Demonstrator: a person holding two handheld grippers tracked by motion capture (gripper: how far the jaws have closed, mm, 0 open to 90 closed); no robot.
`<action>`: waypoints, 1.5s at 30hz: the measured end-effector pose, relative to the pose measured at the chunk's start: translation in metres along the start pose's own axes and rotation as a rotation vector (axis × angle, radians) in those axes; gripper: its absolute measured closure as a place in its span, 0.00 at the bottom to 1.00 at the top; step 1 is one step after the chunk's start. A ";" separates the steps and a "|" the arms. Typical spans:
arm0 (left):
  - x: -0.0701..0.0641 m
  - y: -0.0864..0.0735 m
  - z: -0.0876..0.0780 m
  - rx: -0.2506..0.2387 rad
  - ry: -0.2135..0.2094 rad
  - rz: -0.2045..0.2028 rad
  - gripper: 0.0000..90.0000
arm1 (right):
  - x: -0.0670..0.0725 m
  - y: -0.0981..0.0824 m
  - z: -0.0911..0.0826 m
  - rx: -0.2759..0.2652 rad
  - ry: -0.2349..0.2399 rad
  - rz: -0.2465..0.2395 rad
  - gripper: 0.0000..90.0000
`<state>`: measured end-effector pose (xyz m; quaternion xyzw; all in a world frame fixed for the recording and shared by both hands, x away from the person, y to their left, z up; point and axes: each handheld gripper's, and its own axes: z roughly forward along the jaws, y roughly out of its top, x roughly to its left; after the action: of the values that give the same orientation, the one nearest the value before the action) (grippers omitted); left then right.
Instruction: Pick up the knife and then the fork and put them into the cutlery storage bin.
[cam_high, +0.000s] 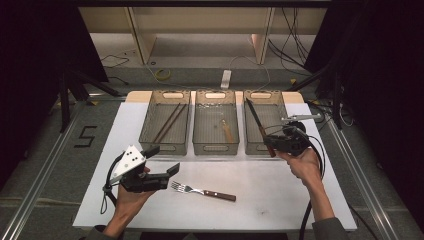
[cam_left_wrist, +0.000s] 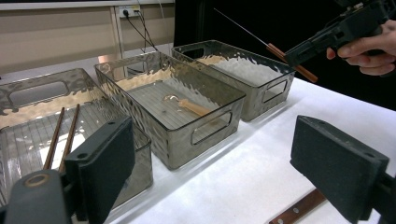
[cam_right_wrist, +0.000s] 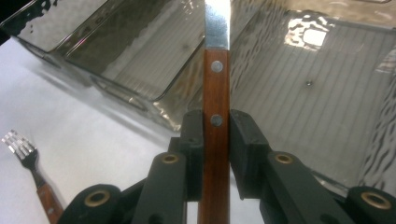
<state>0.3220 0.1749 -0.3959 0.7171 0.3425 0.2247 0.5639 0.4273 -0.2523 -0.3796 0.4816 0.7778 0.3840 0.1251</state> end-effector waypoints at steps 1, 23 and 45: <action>0.000 0.000 0.000 0.000 0.001 -0.001 0.15 | -0.001 0.001 0.000 -0.003 -0.001 0.005 0.85; 0.000 0.000 0.001 0.002 -0.005 -0.003 0.15 | -0.027 0.038 0.025 0.016 -0.100 0.061 0.85; 0.000 0.000 0.002 0.000 -0.007 -0.002 0.15 | -0.031 0.052 0.047 0.058 -0.128 0.078 0.85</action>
<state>0.3230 0.1735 -0.3962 0.7174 0.3413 0.2216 0.5655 0.5035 -0.2433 -0.3796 0.5386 0.7596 0.3342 0.1456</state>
